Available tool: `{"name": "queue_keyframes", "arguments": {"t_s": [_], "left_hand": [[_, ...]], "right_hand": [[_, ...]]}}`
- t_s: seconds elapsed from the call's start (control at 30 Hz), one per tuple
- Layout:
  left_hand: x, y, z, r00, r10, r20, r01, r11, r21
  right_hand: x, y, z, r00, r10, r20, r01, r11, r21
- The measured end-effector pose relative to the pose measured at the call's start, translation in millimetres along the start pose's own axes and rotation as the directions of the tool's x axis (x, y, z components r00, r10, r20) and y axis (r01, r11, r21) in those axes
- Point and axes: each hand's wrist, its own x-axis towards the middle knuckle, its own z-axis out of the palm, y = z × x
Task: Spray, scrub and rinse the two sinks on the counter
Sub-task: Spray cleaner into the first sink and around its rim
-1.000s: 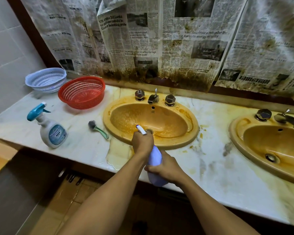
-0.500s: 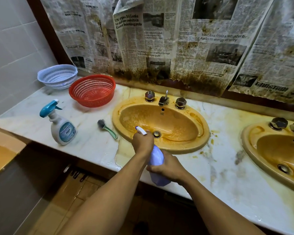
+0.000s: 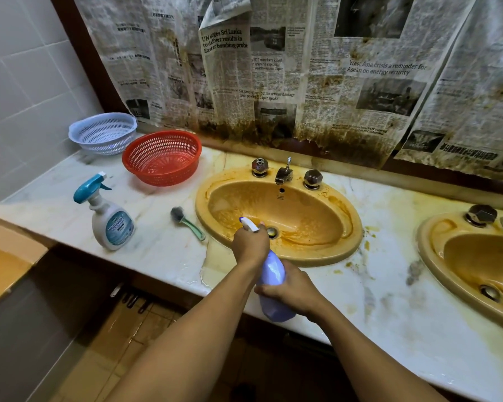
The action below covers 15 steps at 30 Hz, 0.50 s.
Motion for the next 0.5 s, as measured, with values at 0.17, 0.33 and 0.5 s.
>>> {"name": "queue_keyframes", "arguments": {"t_s": [0.17,0.33,0.5], "left_hand": [[3.2,-1.9,7.0,0.997,0.011,0.081,-0.008,0.999,-0.031],[4.3,6.6,6.7,0.999,0.037,0.022,-0.038,0.997,0.062],[7.9,11.1,9.1,0.998,0.033,0.048,-0.035,0.998,0.049]], "right_hand": [[-0.1,-0.5,-7.9,1.0,0.02,-0.024,-0.021,1.0,-0.008],[-2.1,-1.9,-6.7,0.999,0.037,-0.037,-0.037,0.999,-0.007],[-0.5,-8.9,-6.3,0.998,0.041,-0.056,-0.041,0.999,0.0]]}}
